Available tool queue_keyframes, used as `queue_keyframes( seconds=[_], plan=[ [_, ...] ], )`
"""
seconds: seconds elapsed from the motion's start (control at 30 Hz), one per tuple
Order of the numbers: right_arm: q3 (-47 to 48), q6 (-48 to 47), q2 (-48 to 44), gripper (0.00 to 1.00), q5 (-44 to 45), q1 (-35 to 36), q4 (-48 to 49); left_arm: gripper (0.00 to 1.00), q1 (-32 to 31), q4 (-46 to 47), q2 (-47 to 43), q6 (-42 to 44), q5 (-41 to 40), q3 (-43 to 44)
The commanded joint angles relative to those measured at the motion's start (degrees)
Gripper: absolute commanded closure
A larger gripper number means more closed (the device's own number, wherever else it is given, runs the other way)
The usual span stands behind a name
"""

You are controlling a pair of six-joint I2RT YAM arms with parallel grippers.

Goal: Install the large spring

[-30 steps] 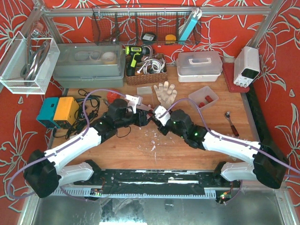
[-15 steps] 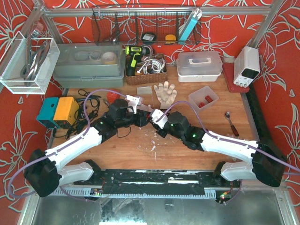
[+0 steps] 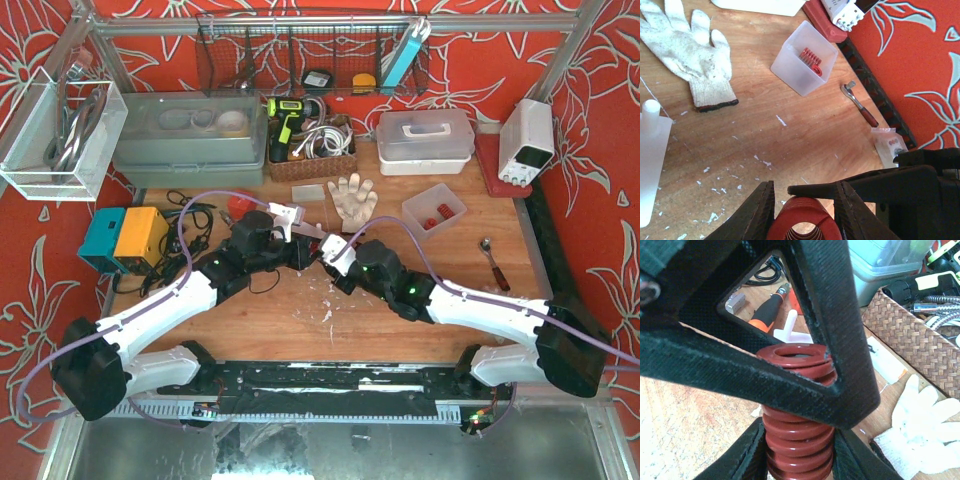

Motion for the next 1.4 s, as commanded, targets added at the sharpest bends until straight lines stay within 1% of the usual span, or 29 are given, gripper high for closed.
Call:
queue_keyframes(
  seconds=[0.0, 0.03, 0.1, 0.17, 0.27, 0.37, 0.47, 0.57, 0.6, 0.63, 0.83, 1.0, 1.1, 1.23, 1.37],
  plan=[
    [1.9, 1.2, 0.9, 1.00, 3.4, 0.4, 0.4, 1.00, -0.3, 0.5, -0.9, -0.4, 1.7, 0.3],
    [2.3, 1.7, 1.1, 0.93, 3.7, 0.3, 0.1, 1.00, -0.3, 0.4, -1.0, -0.3, 1.4, 0.4],
    [3.1, 3.3, 1.8, 0.73, 4.9, 0.3, -0.7, 1.00, -0.3, 0.5, -1.2, -0.4, 0.5, 0.6],
    [3.8, 4.6, 2.2, 0.60, 5.2, 0.3, -1.5, 1.00, -0.3, 0.4, -1.6, -0.3, -1.0, 0.6],
    [4.3, 6.9, 1.9, 0.49, 5.8, 0.3, -3.6, 1.00, -0.2, 0.3, -2.3, -0.2, -4.0, 0.5],
    [4.6, 9.7, 0.6, 0.42, 6.4, 0.3, -6.7, 1.00, 0.3, -0.3, -2.6, 0.2, -6.9, 0.8],
    [3.6, 11.5, -2.6, 0.24, 7.4, 0.3, -8.4, 1.00, 0.8, -3.0, -2.0, 2.2, -10.8, 2.6],
    [1.2, 13.2, -7.1, 0.03, 11.9, 0.3, -7.6, 1.00, 1.4, -4.1, -2.2, 4.1, -16.4, 3.0],
    [0.4, 13.5, -8.7, 0.01, 13.9, 0.3, -7.0, 1.00, 1.6, -4.1, -2.6, 4.3, -18.6, 2.7],
    [-0.5, 13.7, -10.2, 0.01, 16.0, 0.3, -6.5, 1.00, 1.7, -4.1, -3.0, 4.5, -21.6, 2.4],
    [-6.4, 15.5, -16.3, 0.01, 26.5, 0.1, -2.1, 1.00, 2.6, -3.9, -2.7, 6.9, -33.2, 2.2],
    [-7.6, 16.4, -19.3, 0.01, 30.6, -0.2, -2.9, 1.00, 5.2, -3.9, 0.5, 8.7, -39.7, 3.4],
    [-8.8, 16.6, -20.4, 0.01, 31.9, -0.4, -2.3, 1.00, 7.7, -2.6, 1.9, 9.5, -41.0, 3.1],
    [-9.3, 16.8, -20.7, 0.01, 31.3, -0.7, -1.8, 1.00, 10.7, -1.0, 3.8, 10.1, -40.8, 2.5],
    [-9.1, 17.4, -20.6, 0.01, 33.2, -0.8, -3.1, 1.00, 11.6, -0.6, 6.3, 10.8, -41.0, 2.6]
  ],
)
